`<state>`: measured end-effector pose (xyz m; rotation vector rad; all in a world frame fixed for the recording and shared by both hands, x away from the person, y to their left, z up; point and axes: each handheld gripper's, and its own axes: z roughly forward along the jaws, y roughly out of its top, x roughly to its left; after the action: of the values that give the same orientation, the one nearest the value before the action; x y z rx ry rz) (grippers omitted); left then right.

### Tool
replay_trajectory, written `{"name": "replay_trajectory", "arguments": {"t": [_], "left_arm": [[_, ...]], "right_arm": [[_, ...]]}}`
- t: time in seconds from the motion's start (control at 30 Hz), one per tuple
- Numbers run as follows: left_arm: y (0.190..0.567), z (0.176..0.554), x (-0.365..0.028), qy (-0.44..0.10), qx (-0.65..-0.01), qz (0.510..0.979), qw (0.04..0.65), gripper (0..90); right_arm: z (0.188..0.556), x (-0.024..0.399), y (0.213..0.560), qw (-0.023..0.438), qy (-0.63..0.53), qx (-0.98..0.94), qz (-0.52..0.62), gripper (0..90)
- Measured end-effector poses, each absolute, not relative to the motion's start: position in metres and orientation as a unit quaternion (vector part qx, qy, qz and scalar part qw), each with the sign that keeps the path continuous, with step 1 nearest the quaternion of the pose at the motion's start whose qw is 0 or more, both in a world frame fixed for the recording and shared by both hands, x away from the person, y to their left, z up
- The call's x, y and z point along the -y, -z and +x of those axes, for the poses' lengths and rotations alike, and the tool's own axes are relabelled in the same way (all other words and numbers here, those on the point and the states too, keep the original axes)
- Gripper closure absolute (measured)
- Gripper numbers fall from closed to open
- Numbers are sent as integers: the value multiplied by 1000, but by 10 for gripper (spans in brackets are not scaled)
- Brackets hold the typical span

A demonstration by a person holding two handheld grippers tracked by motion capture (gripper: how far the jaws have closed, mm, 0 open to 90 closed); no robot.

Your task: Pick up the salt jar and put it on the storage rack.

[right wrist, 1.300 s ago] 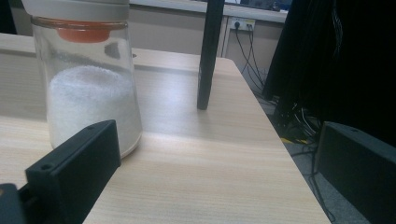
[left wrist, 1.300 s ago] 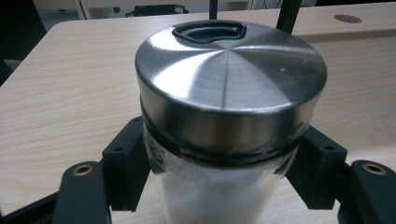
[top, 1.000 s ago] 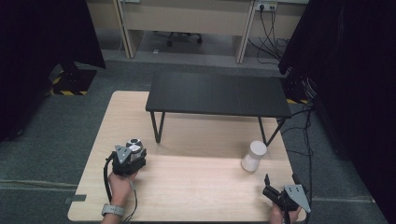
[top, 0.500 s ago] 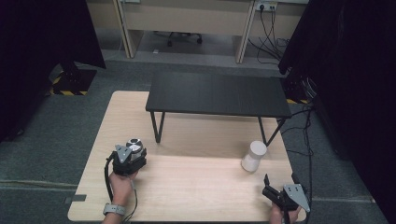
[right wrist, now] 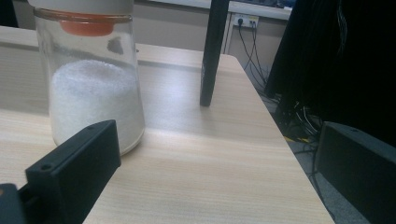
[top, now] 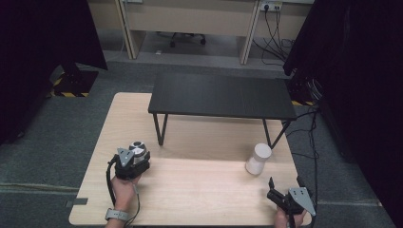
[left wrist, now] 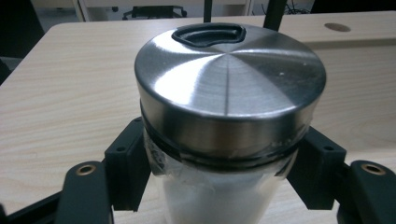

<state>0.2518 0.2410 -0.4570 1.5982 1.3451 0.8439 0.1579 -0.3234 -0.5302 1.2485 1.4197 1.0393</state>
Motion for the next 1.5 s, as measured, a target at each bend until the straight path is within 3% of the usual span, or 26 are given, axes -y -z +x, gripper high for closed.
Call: {"name": "replay_trajectory", "arguments": {"t": [1.07,1.5], "left_arm": [[383,254,-221,-355,-496,641,465,312],[366,257,-229,-334,-491,633,496,312]], "right_arm": [[160,325,527,464,-422,-589,510,3],[158,331,528,454,-437,-576,520,3]]}}
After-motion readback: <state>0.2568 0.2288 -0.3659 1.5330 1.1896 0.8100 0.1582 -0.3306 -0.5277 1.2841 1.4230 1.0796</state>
